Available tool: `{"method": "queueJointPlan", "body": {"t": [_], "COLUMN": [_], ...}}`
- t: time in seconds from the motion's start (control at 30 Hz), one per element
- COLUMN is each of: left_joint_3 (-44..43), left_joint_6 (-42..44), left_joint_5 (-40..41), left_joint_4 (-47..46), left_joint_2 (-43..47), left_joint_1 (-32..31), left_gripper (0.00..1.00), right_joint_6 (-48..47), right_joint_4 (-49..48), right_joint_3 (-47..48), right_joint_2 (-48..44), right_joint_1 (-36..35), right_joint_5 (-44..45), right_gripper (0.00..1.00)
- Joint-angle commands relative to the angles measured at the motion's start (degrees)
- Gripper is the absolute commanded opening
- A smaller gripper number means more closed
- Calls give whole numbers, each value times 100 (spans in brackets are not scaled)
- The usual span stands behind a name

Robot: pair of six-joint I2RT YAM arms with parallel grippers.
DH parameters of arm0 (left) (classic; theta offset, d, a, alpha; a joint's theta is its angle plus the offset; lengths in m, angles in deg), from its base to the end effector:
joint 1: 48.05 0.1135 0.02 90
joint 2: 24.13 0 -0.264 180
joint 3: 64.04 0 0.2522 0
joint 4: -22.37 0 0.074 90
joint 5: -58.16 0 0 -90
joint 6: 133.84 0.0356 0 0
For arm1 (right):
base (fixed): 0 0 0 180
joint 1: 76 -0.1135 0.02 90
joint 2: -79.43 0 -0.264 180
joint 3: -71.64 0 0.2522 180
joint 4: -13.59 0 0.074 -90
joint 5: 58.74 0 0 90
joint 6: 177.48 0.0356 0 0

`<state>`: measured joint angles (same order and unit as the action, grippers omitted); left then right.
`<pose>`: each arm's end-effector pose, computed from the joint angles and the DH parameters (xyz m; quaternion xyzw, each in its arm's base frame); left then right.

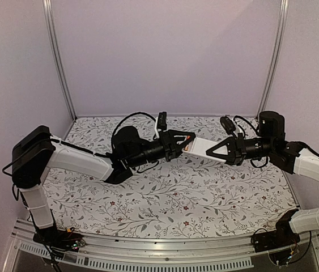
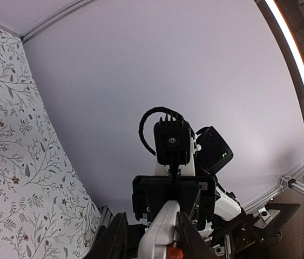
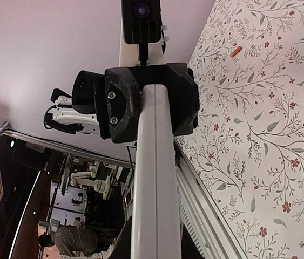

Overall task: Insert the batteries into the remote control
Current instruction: Load the battery into the battery compartment.

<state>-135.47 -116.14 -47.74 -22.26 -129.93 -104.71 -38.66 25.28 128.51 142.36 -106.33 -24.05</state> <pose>0.2153 -0.3450 0.2444 0.0188 0.6434 -0.7242 0.2475 0.1927 0.1467 0.2932 -0.1551 0.7501 0.6217 0.1637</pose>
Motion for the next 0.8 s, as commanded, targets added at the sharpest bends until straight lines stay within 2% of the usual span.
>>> {"method": "queueJointPlan", "body": {"t": [0.0,0.2,0.37,0.53,0.77], "left_joint_3": [274,362,450,493,429], "left_joint_6": [22,-121,-171,-179,103], "left_joint_5": [-379,-353,-350,-332,-246], "left_joint_4": [703,474,345,409,572], "left_joint_2": [-472,-563,-608,-586,-319], "left_joint_1": [-27,-27,-25,-24,87], "left_gripper": [31,30,24,31,49], "right_joint_6": [195,359,447,503,497], "right_joint_4": [-1868,-2146,-2221,-2245,-2205], "right_joint_3": [198,179,219,210,80], "right_joint_2": [-422,-436,-488,-487,-402], "right_joint_1": [128,124,166,182,192], "right_joint_5": [-176,-208,-201,-208,-228], "right_gripper": [0,0,0,0,0]}}
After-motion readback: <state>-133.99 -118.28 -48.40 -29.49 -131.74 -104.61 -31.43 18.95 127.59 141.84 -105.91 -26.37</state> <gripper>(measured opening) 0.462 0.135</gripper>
